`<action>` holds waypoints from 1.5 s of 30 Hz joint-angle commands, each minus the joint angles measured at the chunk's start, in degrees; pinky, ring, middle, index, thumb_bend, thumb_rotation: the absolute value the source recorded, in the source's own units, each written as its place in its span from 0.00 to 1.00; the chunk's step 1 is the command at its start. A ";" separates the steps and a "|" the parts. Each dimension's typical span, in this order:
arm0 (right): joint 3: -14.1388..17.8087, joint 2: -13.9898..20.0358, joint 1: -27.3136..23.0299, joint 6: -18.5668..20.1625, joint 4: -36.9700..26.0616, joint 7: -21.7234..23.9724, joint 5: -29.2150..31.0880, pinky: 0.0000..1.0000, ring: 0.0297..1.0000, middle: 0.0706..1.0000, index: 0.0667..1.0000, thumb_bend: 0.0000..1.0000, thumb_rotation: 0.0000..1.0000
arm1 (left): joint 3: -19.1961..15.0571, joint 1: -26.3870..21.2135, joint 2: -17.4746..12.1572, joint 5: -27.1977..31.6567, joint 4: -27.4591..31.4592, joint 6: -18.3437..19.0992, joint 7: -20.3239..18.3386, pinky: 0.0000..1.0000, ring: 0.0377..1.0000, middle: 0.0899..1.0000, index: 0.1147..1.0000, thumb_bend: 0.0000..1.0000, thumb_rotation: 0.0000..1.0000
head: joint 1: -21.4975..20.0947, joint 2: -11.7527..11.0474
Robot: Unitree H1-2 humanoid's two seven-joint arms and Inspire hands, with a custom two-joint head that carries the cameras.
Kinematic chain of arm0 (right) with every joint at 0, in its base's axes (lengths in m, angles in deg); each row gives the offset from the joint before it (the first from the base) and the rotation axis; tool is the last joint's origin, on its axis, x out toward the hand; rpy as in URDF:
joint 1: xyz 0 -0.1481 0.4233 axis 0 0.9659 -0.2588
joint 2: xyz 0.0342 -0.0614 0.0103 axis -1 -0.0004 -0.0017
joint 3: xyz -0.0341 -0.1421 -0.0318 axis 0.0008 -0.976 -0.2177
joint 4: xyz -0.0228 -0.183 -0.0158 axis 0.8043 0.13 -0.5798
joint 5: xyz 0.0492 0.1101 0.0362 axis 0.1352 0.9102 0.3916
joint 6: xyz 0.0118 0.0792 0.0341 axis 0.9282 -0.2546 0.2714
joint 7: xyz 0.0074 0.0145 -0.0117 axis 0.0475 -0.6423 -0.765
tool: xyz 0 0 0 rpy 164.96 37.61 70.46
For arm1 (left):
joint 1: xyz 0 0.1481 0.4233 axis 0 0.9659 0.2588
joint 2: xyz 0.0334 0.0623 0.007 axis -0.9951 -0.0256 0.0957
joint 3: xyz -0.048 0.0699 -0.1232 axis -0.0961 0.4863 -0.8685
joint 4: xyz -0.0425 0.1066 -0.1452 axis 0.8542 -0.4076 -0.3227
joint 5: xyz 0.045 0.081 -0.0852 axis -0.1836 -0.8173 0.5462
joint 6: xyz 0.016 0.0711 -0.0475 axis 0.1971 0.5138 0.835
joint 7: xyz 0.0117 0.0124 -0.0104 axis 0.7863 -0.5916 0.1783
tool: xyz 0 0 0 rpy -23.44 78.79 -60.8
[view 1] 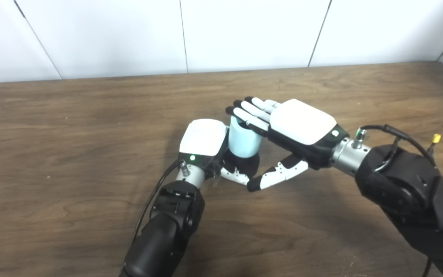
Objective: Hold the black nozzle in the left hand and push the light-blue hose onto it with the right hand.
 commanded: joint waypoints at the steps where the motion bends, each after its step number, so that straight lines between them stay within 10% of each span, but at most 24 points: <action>1: 1.09 1.29 -2.43 1.22 -2.10 4.13 2.74 0.96 1.00 1.00 0.99 0.76 1.00 | -0.51 -1.59 1.05 0.57 1.48 -0.27 1.71 0.36 0.46 0.42 0.42 0.53 0.00 | -0.05 0.05; 24: 12.14 -1.40 -6.42 3.00 1.30 -1.09 8.79 0.88 0.97 0.99 0.98 0.64 1.00 | -0.57 -1.83 0.97 0.80 1.54 0.13 1.40 0.35 0.44 0.40 0.42 0.53 0.00 | 1.23 -0.20; 33: 12.13 -0.91 -4.56 1.23 3.90 -4.67 8.43 0.85 0.95 0.97 0.96 0.69 1.00 | -2.72 -2.78 -0.46 0.02 3.03 0.19 3.20 0.48 0.61 0.59 0.43 0.52 0.05 | 1.80 -0.38; 37: 12.18 -1.14 -4.14 1.03 4.39 -5.46 8.61 0.84 0.94 0.96 0.96 0.70 1.00 | -3.57 -3.77 -1.93 -0.38 3.52 -0.31 2.51 0.69 0.76 0.76 0.74 0.97 0.27 | 1.93 -0.41; 45: 12.04 -0.88 -4.17 1.23 4.63 -5.83 8.40 0.84 0.94 0.95 0.96 0.69 1.00 | -5.29 -5.15 -3.46 0.58 4.09 -0.45 1.16 0.95 0.91 0.93 0.99 1.00 0.33 | 1.90 -0.50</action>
